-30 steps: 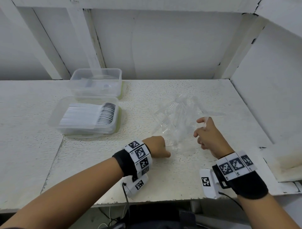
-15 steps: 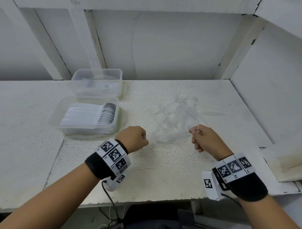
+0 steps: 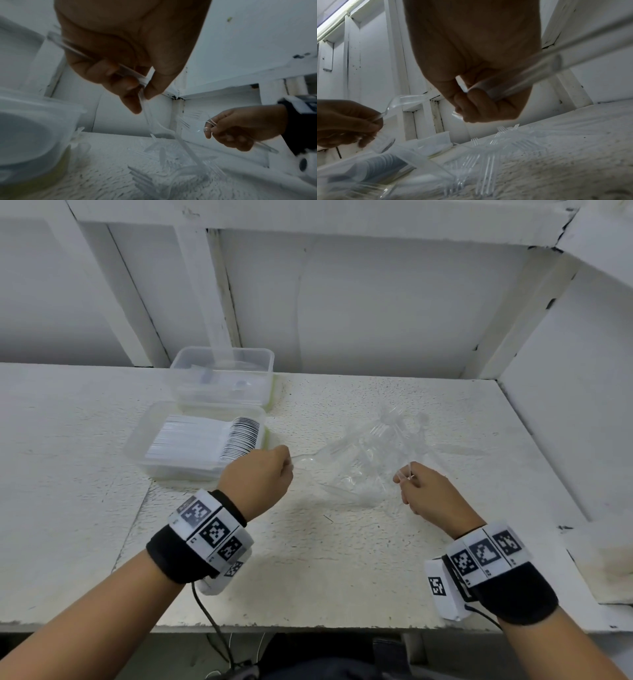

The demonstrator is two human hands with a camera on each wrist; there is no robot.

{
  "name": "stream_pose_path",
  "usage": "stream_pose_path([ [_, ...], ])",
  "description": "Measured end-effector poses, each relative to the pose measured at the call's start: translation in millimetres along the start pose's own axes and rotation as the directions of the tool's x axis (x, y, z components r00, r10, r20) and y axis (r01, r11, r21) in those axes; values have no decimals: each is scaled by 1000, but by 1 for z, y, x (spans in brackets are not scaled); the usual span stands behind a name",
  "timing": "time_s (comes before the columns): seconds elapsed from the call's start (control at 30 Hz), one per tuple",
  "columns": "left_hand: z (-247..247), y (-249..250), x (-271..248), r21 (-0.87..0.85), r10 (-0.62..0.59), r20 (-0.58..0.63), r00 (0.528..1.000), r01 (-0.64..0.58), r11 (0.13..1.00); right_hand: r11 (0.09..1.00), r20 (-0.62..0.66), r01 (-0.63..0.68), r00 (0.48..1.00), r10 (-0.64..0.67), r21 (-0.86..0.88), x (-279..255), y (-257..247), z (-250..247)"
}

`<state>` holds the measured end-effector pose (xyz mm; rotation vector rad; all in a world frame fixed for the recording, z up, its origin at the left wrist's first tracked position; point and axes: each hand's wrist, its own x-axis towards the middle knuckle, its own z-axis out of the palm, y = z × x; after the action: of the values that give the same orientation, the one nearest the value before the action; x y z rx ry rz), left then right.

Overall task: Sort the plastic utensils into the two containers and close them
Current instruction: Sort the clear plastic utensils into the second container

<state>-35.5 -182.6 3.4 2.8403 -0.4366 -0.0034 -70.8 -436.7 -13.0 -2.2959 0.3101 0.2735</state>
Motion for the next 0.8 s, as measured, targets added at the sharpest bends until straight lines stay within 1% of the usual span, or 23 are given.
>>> stream_pose_path([
  [0.07, -1, -3, 0, -153, -56, -50, 997, 48, 987, 998, -23, 44, 999, -45, -34, -1, -3, 2],
  [0.1, -1, -4, 0, -233, -78, -57, 995, 63, 971, 996, -33, 81, 996, -82, -32, -2, -6, 4],
  [0.2, -2, -4, 3, -450, -133, -51, 990, 96, 888, 979, -3, 202, 979, -202, 0, -4, -16, 11],
  [0.23, -2, -3, 4, -542, -171, -42, 984, 121, 831, 974, 16, 228, 973, -229, 10, -5, -20, 14],
  [0.27, -1, -2, 5, -652, -223, -28, 974, 152, 743, 971, 31, 239, 970, -239, 27, -5, -23, 17],
  [0.33, -1, 1, 8, -832, -345, 19, 939, 206, 515, 967, 45, 235, 970, -240, 99, -4, -28, 24],
  [0.37, 0, 3, 8, -877, -385, 42, 922, 218, 427, 964, 54, 222, 971, -232, 149, -5, -30, 28],
  [0.4, 2, 5, 9, -903, -402, 54, 914, 217, 371, 958, 69, 210, 971, -227, 197, -6, -32, 32],
  [0.43, 4, 8, 9, -920, -406, 59, 912, 207, 333, 950, 86, 203, 970, -229, 236, -8, -33, 35],
  [0.53, 10, 14, 11, -950, -440, 68, 895, 193, 247, 940, 114, 209, 962, -246, 270, -12, -37, 45],
  [0.6, 12, 16, 13, -961, -473, 78, 877, 192, 198, 937, 64, 209, 970, -235, 280, -13, -38, 49],
  [0.67, 12, 17, 15, -964, -487, 68, 871, 184, 195, 921, -24, 210, 977, -214, 329, -12, -37, 48],
  [0.7, 12, 17, 16, -962, -487, 60, 871, 180, 204, 923, -57, 209, 978, -202, 322, -12, -36, 47],
  [0.8, 11, 16, 17, -962, -484, 48, 874, 171, 214, 972, -57, 174, 984, -167, 160, -10, -31, 42],
])
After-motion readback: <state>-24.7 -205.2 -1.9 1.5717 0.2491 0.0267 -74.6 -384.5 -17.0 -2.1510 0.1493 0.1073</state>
